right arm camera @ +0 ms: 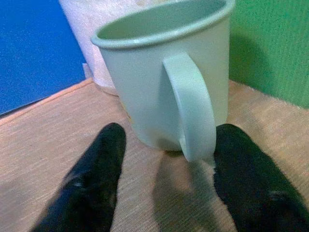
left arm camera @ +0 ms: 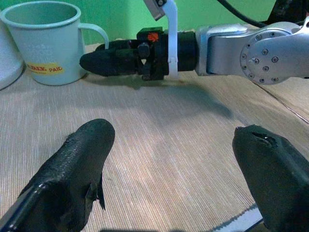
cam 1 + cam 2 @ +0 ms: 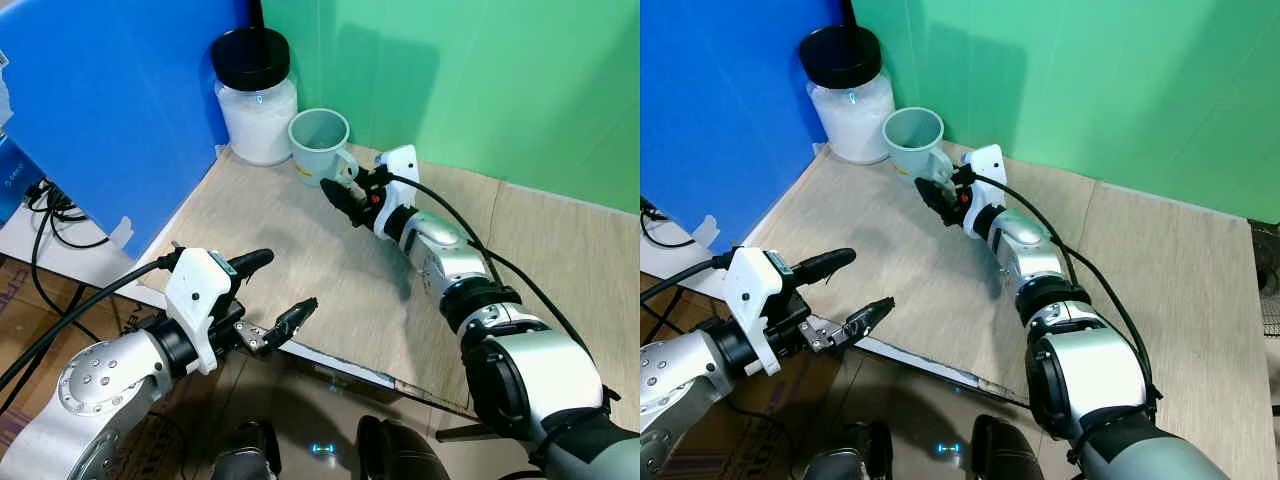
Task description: Setting the table
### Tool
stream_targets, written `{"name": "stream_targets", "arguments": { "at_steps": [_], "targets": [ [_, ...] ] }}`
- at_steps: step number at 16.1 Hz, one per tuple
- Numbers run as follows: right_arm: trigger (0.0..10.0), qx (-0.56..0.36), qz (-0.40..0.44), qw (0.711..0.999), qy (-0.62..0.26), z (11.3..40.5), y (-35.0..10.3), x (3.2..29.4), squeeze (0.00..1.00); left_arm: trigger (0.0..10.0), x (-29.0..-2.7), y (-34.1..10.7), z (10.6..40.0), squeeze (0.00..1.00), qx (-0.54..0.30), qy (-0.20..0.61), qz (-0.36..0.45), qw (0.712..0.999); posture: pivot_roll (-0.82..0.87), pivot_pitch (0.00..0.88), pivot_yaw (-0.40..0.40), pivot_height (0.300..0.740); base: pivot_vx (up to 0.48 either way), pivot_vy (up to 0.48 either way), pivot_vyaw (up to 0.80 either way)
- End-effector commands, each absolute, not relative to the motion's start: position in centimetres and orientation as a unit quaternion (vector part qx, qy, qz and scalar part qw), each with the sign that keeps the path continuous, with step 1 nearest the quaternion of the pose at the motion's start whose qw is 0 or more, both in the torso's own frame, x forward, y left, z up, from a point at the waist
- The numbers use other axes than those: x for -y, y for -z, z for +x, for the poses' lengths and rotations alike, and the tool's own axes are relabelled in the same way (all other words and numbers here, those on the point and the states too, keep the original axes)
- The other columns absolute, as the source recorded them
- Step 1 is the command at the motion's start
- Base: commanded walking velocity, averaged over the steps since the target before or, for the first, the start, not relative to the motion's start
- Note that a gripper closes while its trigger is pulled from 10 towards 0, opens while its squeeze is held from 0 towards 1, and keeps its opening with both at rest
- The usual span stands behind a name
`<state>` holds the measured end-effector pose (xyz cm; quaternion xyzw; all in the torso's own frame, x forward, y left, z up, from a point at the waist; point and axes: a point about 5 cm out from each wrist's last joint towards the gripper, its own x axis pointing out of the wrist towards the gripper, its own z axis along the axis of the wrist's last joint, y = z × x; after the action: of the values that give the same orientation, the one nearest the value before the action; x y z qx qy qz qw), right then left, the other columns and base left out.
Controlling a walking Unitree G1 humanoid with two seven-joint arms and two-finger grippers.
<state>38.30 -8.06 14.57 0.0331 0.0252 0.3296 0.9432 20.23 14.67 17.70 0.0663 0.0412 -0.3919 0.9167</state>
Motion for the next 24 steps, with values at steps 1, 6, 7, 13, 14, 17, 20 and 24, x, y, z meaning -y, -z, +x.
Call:
{"name": "stream_targets", "arguments": {
  "at_steps": [1, 6, 7, 13, 14, 17, 20, 24],
  "targets": [
    [0.0, -0.026, 0.036, 0.943, -0.329, 38.4, -14.8, 7.5, 0.00, 10.0, -14.7, -17.7, 20.2, 0.00, -0.042, 0.393, 0.070, 0.916, 0.05, 0.209, 0.021, 0.740, 0.000, 0.000, 0.00],
    [0.0, -0.026, 0.044, 0.946, -0.321, 38.3, -14.7, 7.1, 0.00, 10.0, -14.8, -17.7, 20.3, 0.00, -0.040, 0.391, 0.072, 0.917, 0.05, 0.208, 0.020, 0.740, 0.000, 0.000, 0.00],
    [0.0, -0.026, 0.044, 0.946, -0.320, 38.3, -14.7, 7.1, 0.00, 10.0, -14.8, -17.7, 20.3, 0.00, -0.040, 0.391, 0.072, 0.917, 0.05, 0.208, 0.020, 0.740, 0.000, 0.000, 0.00],
    [0.0, -0.026, 0.042, 0.949, -0.310, 38.4, -14.7, 7.1, 0.00, 10.0, -14.8, -17.7, 20.5, 0.00, -0.038, 0.390, 0.074, 0.917, 0.05, 0.192, 0.026, 0.740, 0.000, 0.000, 0.00],
    [0.0, -0.025, 0.043, 0.950, -0.308, 38.4, -14.7, 7.1, 0.00, 10.0, -14.8, -17.7, 20.6, 0.00, -0.038, 0.389, 0.074, 0.918, 0.05, 0.184, 0.031, 0.740, 0.000, 0.000, 0.00],
    [0.0, -0.025, 0.044, 0.951, -0.306, 38.3, -14.5, 7.2, 0.00, 10.0, -14.8, -17.6, 20.7, 0.00, -0.036, 0.387, 0.074, 0.919, 0.04, 0.176, 0.036, 0.740, 0.000, 0.000, 0.00],
    [0.0, -0.005, 0.050, 0.949, -0.312, 38.3, -14.9, 7.6, 0.00, 10.0, -14.5, -17.6, 20.8, 0.00, -0.031, 0.382, 0.072, 0.921, 0.04, 0.155, 0.032, 0.740, 0.000, 0.000, 0.00],
    [0.0, 0.108, 0.061, 0.935, -0.332, 36.8, -18.0, 10.7, 0.00, 10.0, -14.0, -16.9, 20.3, 0.00, -0.035, 0.341, 0.063, 0.937, 0.03, 0.097, 0.034, 0.740, 0.000, 0.000, 0.00]
  ]
}}
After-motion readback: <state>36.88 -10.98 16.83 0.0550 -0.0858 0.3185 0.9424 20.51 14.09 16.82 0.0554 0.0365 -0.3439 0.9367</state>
